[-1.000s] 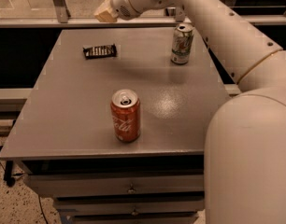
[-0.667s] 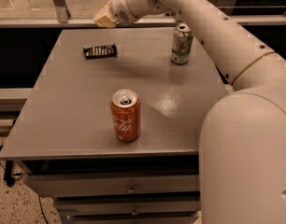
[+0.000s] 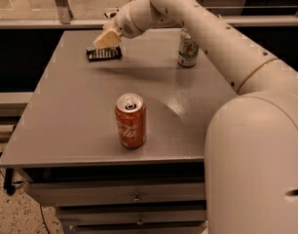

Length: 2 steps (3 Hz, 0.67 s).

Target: Pick rxbar chocolate

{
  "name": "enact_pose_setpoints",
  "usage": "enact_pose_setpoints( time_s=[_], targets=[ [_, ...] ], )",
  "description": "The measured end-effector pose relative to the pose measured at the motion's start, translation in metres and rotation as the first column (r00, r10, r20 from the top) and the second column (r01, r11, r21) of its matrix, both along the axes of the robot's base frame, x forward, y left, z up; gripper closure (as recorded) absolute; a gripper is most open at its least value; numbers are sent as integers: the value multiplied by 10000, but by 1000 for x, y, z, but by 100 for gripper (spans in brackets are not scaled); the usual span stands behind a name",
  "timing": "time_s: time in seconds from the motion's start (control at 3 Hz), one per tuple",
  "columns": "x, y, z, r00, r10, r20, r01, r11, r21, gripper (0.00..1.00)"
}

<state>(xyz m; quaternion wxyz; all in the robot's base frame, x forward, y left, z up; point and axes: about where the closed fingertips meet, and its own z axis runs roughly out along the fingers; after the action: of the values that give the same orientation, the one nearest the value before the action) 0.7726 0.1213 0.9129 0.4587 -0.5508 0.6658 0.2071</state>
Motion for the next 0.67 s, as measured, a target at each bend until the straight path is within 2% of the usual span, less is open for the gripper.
enact_pose_setpoints(
  time_s=[0.33,0.67],
  targets=[
    [-3,1,-18,9992,-53,-409,53,10000,-17,0],
    [-4,9,-30,9974,16,-721,-13,10000,40,0]
  ],
)
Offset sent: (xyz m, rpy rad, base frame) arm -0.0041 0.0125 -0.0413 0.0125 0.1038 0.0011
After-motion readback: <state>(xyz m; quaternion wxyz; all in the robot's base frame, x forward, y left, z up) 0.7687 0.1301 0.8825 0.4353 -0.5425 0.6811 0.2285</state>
